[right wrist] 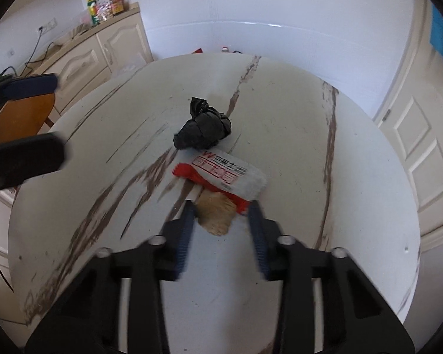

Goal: Collect trash
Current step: 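Grasp the brown lump with the right gripper while the left grasps the black plastic bag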

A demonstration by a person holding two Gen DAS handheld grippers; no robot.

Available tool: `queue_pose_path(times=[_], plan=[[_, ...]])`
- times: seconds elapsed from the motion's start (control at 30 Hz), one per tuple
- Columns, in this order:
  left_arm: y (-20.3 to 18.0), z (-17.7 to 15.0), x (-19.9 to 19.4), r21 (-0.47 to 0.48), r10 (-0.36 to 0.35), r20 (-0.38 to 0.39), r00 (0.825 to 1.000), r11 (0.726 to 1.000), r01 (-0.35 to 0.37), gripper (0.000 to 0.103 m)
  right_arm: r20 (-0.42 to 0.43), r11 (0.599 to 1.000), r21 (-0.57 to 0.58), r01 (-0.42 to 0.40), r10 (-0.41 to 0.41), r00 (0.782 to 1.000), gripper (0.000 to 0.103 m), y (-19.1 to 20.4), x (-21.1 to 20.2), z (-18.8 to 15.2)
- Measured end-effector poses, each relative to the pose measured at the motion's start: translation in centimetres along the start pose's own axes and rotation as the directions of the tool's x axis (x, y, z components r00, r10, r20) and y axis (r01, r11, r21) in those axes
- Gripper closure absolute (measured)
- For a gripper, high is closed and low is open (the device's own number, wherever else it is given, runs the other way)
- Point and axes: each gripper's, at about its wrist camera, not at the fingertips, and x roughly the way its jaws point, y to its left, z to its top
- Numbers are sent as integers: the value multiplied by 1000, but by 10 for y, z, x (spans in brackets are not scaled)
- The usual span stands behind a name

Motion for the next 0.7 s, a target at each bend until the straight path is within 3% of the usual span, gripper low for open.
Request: queue_pose_path(times=[0.3,0.5,0.63,0.7], plan=[[4,21,75,-53,44,-6,999,998,-45,1,58,1000,18,-15,14,998,77,-22,-27,-14],[-8,24,108,-6,69,20,997,998,-69,4,66,998,46,-52,49,997,77,-37,-31,-20],[-19,24,120,25,27,51,998,999,-28,21,67,996,67,-62,57,996,77,-43,-26,-24],[-20,22,127,35,11,37,999,999,-13,36,64,994,73,-76,72,995,77,-45,-25,-27]])
